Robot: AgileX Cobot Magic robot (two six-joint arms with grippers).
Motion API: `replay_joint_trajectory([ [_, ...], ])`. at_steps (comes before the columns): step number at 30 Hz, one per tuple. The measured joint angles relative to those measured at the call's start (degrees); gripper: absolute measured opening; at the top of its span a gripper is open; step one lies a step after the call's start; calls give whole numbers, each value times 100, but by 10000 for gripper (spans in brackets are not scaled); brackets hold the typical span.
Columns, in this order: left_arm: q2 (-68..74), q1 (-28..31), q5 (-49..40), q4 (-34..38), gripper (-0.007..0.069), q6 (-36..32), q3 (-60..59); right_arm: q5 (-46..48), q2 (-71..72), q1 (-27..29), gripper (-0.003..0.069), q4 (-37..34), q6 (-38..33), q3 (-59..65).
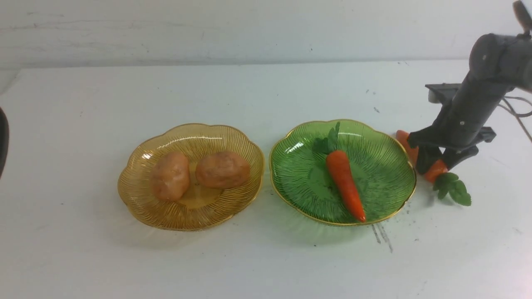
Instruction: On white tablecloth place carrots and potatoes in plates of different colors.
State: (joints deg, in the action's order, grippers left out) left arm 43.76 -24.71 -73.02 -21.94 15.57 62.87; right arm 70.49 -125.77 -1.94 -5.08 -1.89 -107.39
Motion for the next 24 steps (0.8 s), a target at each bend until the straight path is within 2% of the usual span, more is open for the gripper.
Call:
replay_joint_trajectory([
  [3,0,0,0,0,-3,0,0,-6,582,-19,357,-564,-9,-58],
  [6,0,0,0,0,-3,0,0,13,848,-349,357,-1141,-334,-108],
  [13,0,0,0,0,-3,0,0,41,348,-1041,374,-978,-322,-86],
  [15,0,0,0,0,-3,0,0,41,266,-1116,413,-842,-237,-80],
  [21,0,0,0,0,-3,0,0,36,300,-1160,657,-610,15,-67],
  [24,0,0,0,-5,-3,0,0,42,590,-1160,677,-558,69,-30],
])
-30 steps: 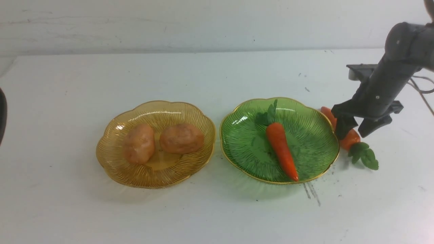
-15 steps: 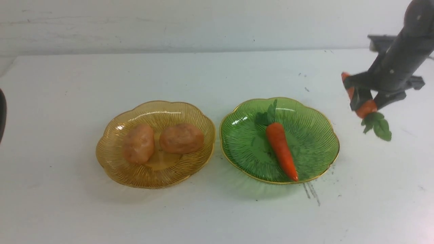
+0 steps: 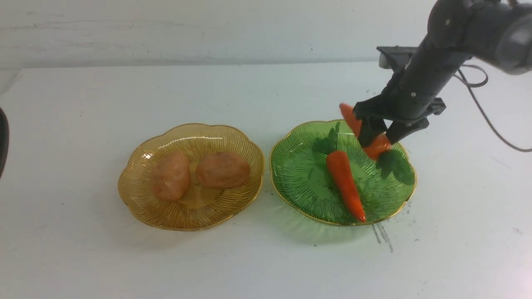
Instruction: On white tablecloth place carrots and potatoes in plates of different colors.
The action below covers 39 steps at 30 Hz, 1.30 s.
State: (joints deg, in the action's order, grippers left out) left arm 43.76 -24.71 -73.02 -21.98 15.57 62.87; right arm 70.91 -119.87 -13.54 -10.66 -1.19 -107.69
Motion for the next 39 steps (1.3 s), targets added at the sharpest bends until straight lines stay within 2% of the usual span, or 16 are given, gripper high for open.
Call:
replay_joint_trajectory([
  [2,0,0,0,0,-3,0,0,-6,362,0,666,87,9,65],
  [4,0,0,0,0,-3,0,0,12,1210,0,599,342,29,212],
  [6,0,0,0,0,-3,0,0,14,2081,0,478,679,89,383],
  [7,0,0,0,0,-3,0,0,25,2413,0,440,767,119,467],
  [12,0,0,5,0,-3,5,0,-2,4508,0,76,1376,597,1471],
  [14,5,0,63,0,-3,44,0,-657,5669,0,6,1573,767,2484],
  [15,5,0,101,10,-3,50,0,-982,6042,0,-3,1657,800,2856],
  [20,5,0,210,111,-3,99,0,-3825,8977,0,-15,2058,1121,6051],
  [23,5,0,233,168,-3,101,0,-4689,10554,0,-15,2091,1708,7616],
  [28,5,0,271,299,-3,101,-18,-4899,12014,6,-15,2355,2029,8477],
  [33,-134,0,572,406,-3,80,-197,-4946,12042,6,-15,2365,2119,8526],
  [39,-1364,0,1450,536,-3,25,-1285,-4880,12042,6,-15,2393,2132,8573],
])
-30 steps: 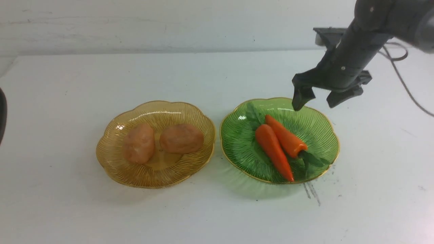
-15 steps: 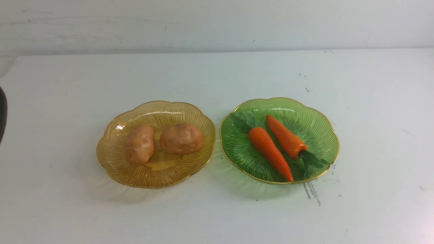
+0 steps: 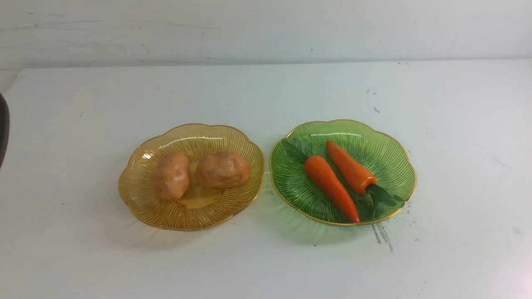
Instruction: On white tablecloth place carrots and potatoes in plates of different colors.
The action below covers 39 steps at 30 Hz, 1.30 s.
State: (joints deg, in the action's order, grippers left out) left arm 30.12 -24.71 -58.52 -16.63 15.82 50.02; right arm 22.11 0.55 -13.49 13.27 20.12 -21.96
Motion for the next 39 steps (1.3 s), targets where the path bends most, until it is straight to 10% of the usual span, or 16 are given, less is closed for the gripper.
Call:
replay_joint_trajectory([
  [25,-1742,0,2070,81,-3,559,-1974,200,0,0,-15,11,12,104],
  [39,-2739,1326,3825,1608,-3,-1672,-3742,237,0,0,-15,11,16,104],
])
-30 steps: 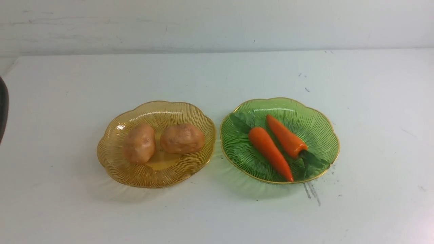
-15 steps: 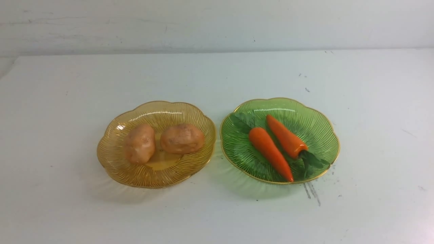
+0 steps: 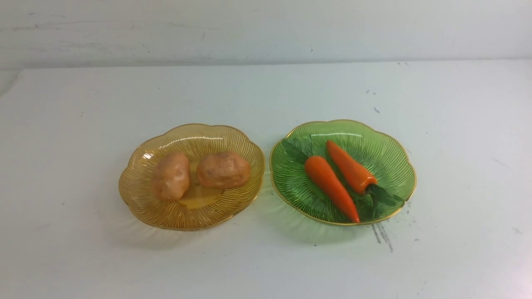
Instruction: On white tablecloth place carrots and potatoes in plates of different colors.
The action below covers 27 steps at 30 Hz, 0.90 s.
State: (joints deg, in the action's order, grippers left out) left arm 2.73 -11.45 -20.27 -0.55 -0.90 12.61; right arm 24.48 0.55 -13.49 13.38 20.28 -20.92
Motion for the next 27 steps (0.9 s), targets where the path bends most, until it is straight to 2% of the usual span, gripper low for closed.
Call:
replay_joint_trajectory([
  [6,-324,633,177,231,-3,-498,-1044,53,0,0,-15,0,0,0],
  [10,-337,686,166,202,-3,-560,-1406,59,0,0,-15,0,0,0],
  [27,-343,686,-63,158,-3,-578,-1419,64,0,0,-15,0,0,0],
])
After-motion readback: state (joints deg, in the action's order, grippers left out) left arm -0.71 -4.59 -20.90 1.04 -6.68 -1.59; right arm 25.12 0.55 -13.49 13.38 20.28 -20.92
